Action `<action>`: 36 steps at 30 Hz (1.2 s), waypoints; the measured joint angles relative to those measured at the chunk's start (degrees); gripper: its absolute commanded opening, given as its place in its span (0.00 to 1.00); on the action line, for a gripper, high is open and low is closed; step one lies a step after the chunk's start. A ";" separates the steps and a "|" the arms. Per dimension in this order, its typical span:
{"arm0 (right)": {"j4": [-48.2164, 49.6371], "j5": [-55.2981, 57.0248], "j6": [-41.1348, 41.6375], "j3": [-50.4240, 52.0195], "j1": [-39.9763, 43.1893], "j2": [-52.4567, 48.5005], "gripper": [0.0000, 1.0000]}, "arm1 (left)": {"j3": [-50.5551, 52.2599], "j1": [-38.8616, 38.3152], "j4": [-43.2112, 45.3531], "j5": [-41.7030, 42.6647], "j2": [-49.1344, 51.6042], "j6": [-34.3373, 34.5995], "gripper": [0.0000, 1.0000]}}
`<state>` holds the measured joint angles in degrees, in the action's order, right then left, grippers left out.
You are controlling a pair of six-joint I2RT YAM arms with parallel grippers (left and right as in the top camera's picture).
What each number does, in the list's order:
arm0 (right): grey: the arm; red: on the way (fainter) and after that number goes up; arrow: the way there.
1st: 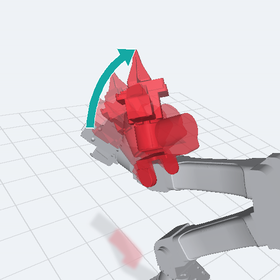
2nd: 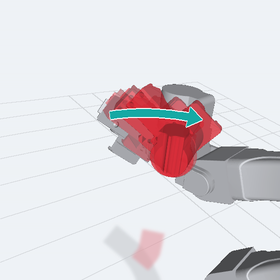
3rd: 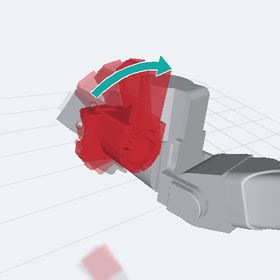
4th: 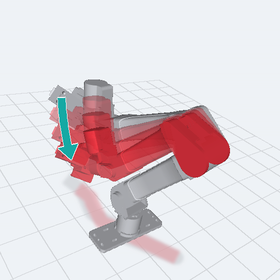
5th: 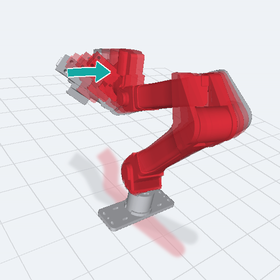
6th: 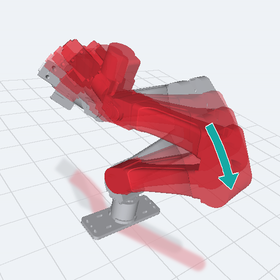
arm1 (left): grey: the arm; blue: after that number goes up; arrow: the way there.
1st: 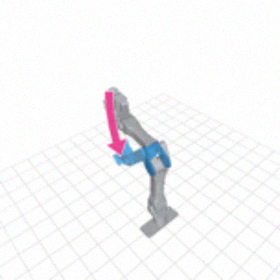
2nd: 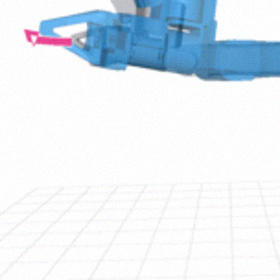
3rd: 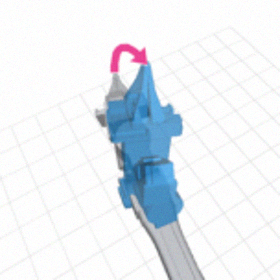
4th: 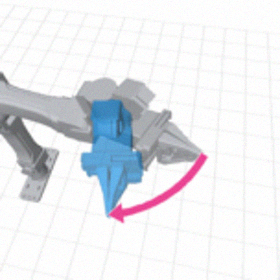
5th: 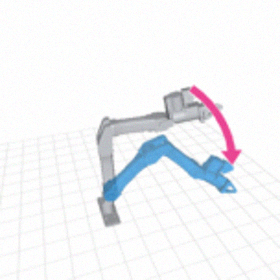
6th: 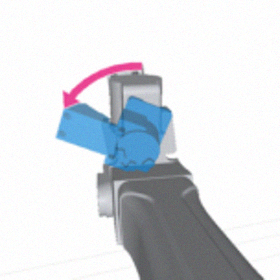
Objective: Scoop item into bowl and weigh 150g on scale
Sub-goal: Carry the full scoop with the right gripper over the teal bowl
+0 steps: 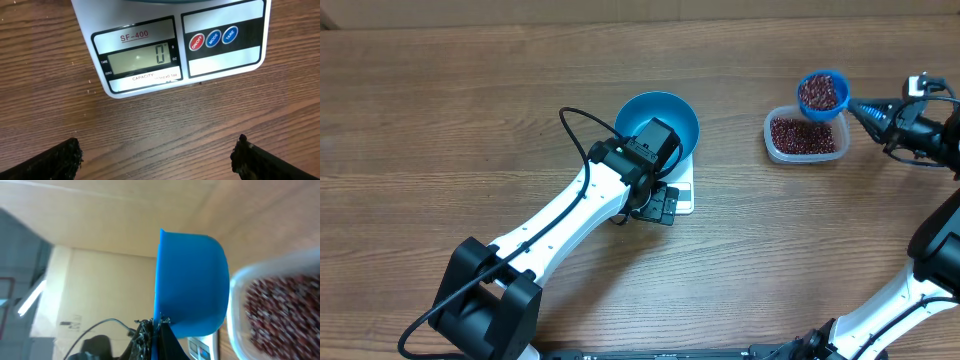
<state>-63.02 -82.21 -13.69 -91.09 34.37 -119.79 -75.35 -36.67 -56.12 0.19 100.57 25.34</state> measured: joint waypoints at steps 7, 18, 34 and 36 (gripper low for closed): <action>1.33 -3.28 0.24 0.04 0.00 -0.02 0.04 | 0.00 0.00 0.00 0.00 0.00 0.00 1.00; 3.52 0.76 1.51 0.07 -2.10 -0.02 0.04 | 0.00 0.00 0.00 0.00 0.00 0.00 1.00; 14.40 7.82 21.22 -12.61 -14.88 -0.83 0.04 | 0.00 0.00 -0.02 0.00 0.00 0.00 1.00; 13.62 8.33 22.84 -16.52 -16.41 -0.83 0.04 | 0.00 0.00 0.00 0.00 0.00 0.00 0.99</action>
<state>-49.41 -73.89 9.15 -107.61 17.96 -120.62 -75.35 -36.67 -56.12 0.19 100.57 25.34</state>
